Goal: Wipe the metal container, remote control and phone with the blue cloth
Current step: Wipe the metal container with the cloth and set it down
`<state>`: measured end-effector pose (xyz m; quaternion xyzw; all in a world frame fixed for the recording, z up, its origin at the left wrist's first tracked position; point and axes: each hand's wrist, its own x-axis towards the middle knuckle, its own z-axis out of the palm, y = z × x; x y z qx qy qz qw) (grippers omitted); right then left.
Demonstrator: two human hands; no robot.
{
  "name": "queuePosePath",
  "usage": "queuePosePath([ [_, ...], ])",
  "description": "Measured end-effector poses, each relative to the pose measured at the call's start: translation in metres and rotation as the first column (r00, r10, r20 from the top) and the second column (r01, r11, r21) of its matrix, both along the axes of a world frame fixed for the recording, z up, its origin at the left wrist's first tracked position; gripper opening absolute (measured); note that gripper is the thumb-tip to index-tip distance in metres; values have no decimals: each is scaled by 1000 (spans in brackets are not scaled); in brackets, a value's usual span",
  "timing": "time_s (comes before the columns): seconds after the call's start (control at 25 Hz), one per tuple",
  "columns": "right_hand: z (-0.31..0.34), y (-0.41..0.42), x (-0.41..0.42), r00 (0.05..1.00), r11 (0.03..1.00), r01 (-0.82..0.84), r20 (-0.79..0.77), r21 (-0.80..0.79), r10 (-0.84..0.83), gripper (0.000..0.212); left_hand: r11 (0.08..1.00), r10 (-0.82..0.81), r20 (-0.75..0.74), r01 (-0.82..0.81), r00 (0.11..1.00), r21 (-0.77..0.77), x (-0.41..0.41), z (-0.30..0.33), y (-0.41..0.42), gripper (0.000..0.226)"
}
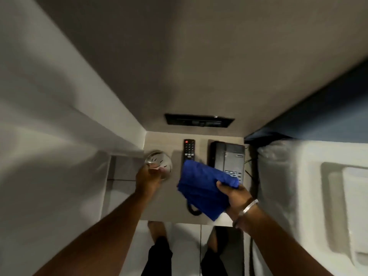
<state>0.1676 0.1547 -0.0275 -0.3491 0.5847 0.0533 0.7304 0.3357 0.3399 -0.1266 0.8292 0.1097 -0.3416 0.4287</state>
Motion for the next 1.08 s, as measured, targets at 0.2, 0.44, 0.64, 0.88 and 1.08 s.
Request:
queuePosePath([
  [0.2,-48,34,41,1000,995,12,-1,-103,-12,31,932,-80,-202,145,976,331,54,-99,45,51],
  [0.44,38,51,76,988,909,-132,18,-395,151,8,947,193,-454,-286,870,-146,56,-26,38,28],
  [0.64,171,79,107,780,396,-435,-118,-809,615,43,762,-65,-401,-214,914,-611,68,142,40,49],
  [0.88,299,100,122,384,-305,-379,-448,-874,807,62,233,-328,-462,-403,824,-885,74,313,46,58],
  [1.08,381,93,85,410,-375,-219,-434,-901,803,68,181,-341,-340,-294,876,-939,40,397,36,68],
])
